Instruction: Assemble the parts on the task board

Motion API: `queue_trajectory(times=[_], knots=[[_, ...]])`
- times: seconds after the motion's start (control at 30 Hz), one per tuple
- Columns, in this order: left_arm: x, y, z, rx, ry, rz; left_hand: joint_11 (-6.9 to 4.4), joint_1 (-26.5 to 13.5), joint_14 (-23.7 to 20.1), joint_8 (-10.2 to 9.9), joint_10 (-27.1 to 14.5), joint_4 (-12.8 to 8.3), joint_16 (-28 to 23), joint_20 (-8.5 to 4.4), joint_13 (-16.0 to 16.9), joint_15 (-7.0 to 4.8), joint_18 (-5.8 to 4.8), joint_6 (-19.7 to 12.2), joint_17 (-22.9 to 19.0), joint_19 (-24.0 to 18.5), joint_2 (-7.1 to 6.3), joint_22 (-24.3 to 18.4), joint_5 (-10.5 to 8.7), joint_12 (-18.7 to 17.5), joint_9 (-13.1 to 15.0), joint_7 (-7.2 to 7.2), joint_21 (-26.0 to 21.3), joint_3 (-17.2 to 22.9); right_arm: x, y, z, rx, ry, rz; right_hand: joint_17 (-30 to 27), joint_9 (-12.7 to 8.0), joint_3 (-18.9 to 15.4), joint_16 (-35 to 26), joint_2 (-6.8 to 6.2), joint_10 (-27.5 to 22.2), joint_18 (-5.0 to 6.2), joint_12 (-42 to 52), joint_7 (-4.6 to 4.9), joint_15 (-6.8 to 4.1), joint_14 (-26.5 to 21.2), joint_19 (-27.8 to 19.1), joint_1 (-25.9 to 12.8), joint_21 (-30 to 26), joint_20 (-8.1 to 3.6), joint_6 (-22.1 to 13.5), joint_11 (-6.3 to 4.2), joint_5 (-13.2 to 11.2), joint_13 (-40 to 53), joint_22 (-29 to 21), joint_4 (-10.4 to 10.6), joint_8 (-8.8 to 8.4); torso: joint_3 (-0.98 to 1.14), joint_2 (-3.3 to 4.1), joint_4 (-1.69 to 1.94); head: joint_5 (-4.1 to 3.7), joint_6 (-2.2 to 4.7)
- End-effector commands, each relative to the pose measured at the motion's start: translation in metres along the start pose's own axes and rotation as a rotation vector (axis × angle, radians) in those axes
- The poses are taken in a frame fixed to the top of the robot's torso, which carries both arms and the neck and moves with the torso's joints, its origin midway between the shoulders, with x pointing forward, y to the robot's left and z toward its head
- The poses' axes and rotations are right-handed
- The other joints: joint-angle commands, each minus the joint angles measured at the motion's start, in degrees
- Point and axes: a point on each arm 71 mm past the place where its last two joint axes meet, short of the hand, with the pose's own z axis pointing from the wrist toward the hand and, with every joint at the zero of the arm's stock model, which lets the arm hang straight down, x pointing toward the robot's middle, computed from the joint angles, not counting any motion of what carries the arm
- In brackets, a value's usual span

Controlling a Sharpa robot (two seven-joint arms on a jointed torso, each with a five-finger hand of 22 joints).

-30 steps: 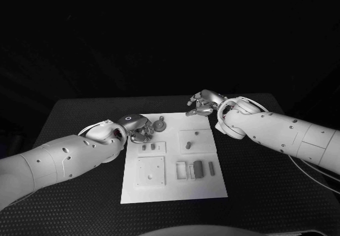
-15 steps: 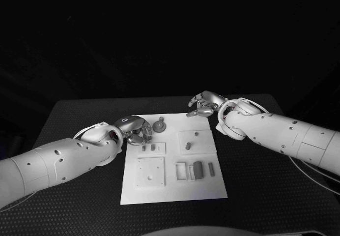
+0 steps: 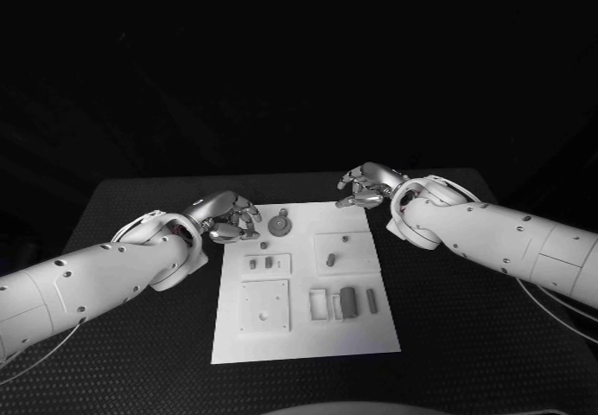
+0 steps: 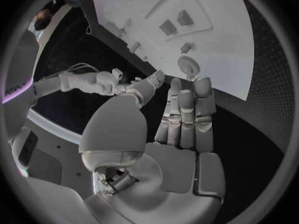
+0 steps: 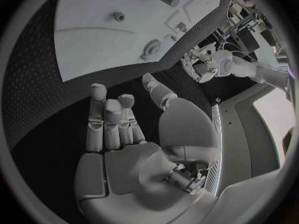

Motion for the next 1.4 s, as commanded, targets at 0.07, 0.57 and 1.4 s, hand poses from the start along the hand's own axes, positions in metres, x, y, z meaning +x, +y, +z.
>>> queue_trajectory(times=[0.07,0.57,1.4], knots=[[-0.018,0.011,-0.004,-0.091,-0.068,-0.317,0.96,0.0,-2.1,0.2,-1.5,-0.1,-4.3,0.91,-1.2,0.77,4.3,-0.4,-2.2,-2.8,0.9,-2.2,0.07,-0.1,0.0,0.56,-3.8,0.8,0.0,-0.004,-0.012,-0.073,0.008,0.002,-0.4,0.3,0.1,-0.6,0.56,-0.8,1.72,-3.1,0.07,-0.25,-0.3,-0.5,0.9,-0.4,0.1,1.3,-0.29,-0.1,-2.7,0.9,-0.5,1.01,0.08,-0.14,0.37,-0.03,0.02],[-0.04,0.045,-0.018,-0.202,-0.126,-0.504,3.25,-1.7,-3.6,1.4,-5.1,-1.0,-20.9,3.41,-7.9,3.44,1.92,-1.3,-7.7,-6.2,1.5,-13.4,0.01,0.0,0.4,0.89,-17.2,1.2,0.025,-0.013,-0.036,-0.177,0.148,-0.296,-2.0,2.3,0.5,-2.4,1.16,1.5,1.72,-39.2,0.26,1.43,2.8,0.9,5.9,-1.1,-0.31,5.5,1.49,-0.2,-33.1,0.9,-0.5,4.11,0.12,-0.1,0.33,-0.16,0.26],[-0.041,0.047,-0.019,-0.202,-0.123,-0.526,3.4,-1.8,-3.7,1.5,-5.1,-1.2,-22.6,3.55,-9.0,3.66,1.69,-1.6,-7.2,-6.2,1.44,-14.4,0.01,0.0,0.4,0.95,-18.5,0.7,0.064,-0.006,-0.032,-0.185,0.164,-0.442,-2.0,2.0,-0.1,-2.4,1.51,5.5,1.72,-43.2,-0.01,1.17,3.7,1.8,6.5,-1.2,-0.6,6.3,1.19,-0.1,-37.1,0.9,-0.6,4.3,-0.04,-0.09,0.38,0.34,-0.06]])
